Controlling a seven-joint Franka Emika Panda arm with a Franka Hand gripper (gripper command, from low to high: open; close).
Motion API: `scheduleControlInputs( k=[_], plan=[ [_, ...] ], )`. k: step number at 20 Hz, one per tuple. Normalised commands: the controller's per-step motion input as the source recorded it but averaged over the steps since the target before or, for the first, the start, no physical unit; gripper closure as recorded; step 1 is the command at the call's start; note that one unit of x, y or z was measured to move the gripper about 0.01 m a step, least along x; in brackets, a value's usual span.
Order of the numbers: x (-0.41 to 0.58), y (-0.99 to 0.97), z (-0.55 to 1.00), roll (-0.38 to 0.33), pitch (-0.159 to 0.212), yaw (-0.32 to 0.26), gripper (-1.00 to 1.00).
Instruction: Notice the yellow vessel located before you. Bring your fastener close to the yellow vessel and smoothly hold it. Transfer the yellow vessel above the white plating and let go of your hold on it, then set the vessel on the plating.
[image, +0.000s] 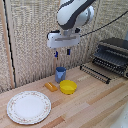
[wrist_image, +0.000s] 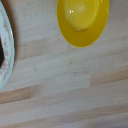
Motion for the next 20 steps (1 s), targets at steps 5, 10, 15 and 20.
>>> scheduleControlInputs(
  k=[5,10,15,20],
  plan=[
    [-0.234,-0.22,-0.29,0.004,0.004,-0.111,-1.00],
    [-0.466,-0.43,-0.39,0.012,0.000,-0.129,-1.00],
    [-0.322,-0.61,-0.52,0.033,0.000,-0.065,-1.00],
    [-0.013,-0.33,-0.61,0.006,0.000,-0.004,-1.00]
  ],
)
